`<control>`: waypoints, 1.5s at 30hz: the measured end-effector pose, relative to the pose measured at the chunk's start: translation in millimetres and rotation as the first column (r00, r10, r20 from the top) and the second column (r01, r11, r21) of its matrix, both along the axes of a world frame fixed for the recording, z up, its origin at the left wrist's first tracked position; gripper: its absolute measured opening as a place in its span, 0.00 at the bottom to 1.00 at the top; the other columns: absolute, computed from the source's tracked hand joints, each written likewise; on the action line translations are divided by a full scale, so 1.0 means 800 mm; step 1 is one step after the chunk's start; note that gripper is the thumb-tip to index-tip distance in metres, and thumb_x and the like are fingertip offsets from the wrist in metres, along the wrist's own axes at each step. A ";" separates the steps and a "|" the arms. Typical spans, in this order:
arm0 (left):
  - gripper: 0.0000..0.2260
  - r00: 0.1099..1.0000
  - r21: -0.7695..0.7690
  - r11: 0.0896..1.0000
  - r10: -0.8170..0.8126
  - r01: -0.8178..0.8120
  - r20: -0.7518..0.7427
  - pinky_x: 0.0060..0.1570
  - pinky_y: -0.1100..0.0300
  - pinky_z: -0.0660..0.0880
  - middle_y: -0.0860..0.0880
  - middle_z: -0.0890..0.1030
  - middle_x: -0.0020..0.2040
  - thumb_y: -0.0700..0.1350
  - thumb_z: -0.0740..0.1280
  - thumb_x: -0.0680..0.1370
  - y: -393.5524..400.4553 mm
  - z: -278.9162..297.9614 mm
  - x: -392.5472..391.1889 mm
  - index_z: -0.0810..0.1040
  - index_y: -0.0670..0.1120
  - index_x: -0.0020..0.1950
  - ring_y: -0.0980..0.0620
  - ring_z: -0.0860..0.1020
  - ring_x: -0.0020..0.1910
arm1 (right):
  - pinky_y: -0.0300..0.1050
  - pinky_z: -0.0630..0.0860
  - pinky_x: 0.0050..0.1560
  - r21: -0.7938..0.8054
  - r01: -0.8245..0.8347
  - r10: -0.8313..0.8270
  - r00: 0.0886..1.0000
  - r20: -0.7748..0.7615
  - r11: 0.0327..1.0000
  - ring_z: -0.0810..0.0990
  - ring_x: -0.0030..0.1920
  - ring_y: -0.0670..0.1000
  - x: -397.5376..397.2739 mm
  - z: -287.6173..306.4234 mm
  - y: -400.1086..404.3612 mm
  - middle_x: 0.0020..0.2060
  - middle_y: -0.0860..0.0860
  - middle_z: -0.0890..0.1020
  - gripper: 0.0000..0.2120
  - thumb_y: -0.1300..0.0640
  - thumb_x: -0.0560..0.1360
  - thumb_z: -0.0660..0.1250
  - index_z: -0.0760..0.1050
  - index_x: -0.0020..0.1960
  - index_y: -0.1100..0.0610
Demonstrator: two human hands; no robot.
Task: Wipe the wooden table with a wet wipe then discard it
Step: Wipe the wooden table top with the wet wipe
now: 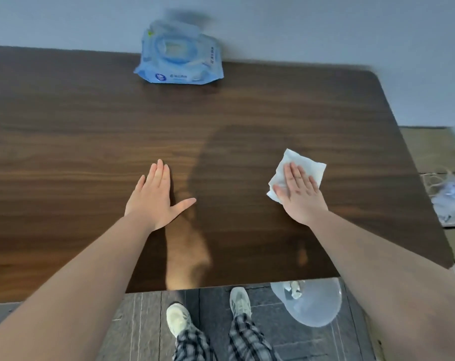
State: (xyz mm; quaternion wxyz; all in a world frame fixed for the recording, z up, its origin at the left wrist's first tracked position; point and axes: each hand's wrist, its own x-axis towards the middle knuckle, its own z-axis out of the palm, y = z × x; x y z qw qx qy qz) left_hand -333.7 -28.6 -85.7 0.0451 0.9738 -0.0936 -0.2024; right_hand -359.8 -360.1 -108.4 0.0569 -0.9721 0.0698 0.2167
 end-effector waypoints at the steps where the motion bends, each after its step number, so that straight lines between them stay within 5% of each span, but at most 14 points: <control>1: 0.47 0.999 0.010 0.999 -0.038 0.038 -0.001 0.75 0.51 0.47 0.44 0.42 0.79 0.73 0.49 0.71 -0.017 -0.002 0.001 0.41 0.41 0.77 0.49 0.41 0.77 | 0.47 0.36 0.75 -0.014 0.032 -0.032 0.999 -0.008 0.999 0.36 0.76 0.45 -0.008 0.000 -0.023 0.77 0.47 0.37 0.32 0.39 0.79 0.39 0.33 0.76 0.52; 11: 0.45 0.980 0.015 0.980 -0.199 0.199 -0.004 0.75 0.49 0.45 0.48 0.39 0.78 0.73 0.44 0.71 -0.174 -0.012 0.018 0.39 0.44 0.77 0.52 0.39 0.77 | 0.50 0.38 0.75 -0.024 0.291 -0.290 0.957 0.011 0.957 0.39 0.77 0.50 -0.067 0.004 -0.166 0.77 0.50 0.40 0.32 0.39 0.79 0.39 0.33 0.76 0.53; 18: 0.47 0.988 0.054 0.987 -0.153 0.154 -0.024 0.75 0.47 0.43 0.49 0.38 0.78 0.74 0.40 0.67 -0.194 -0.016 0.010 0.37 0.46 0.77 0.51 0.38 0.76 | 0.51 0.35 0.74 -0.014 0.243 -0.244 0.969 -0.028 0.970 0.36 0.76 0.50 -0.065 0.001 -0.176 0.77 0.51 0.37 0.32 0.39 0.79 0.38 0.31 0.76 0.54; 25: 0.42 0.993 -0.016 0.993 -0.117 0.117 -0.021 0.75 0.49 0.44 0.51 0.39 0.78 0.71 0.46 0.72 -0.167 -0.010 -0.008 0.39 0.47 0.77 0.53 0.39 0.77 | 0.50 0.34 0.75 -0.004 0.113 -0.113 0.992 -0.056 0.994 0.35 0.76 0.50 -0.068 0.008 -0.119 0.77 0.52 0.36 0.33 0.39 0.79 0.38 0.32 0.76 0.55; 37: 0.44 0.976 0.060 0.974 0.216 -0.217 0.020 0.75 0.49 0.45 0.48 0.40 0.78 0.72 0.45 0.72 0.118 -0.001 -0.101 0.40 0.44 0.77 0.51 0.40 0.77 | 0.51 0.32 0.74 0.091 -0.294 0.298 0.954 -0.042 0.952 0.30 0.74 0.49 -0.031 0.007 0.196 0.76 0.48 0.33 0.32 0.39 0.79 0.37 0.31 0.75 0.53; 45: 0.56 0.810 0.164 0.801 0.586 -0.575 -0.022 0.75 0.47 0.46 0.42 0.40 0.78 0.78 0.45 0.62 0.352 -0.001 -0.161 0.38 0.40 0.76 0.45 0.41 0.77 | 0.51 0.32 0.74 0.123 -0.530 0.537 0.843 -0.025 0.839 0.29 0.74 0.49 -0.013 0.006 0.423 0.76 0.49 0.33 0.32 0.39 0.80 0.37 0.31 0.76 0.54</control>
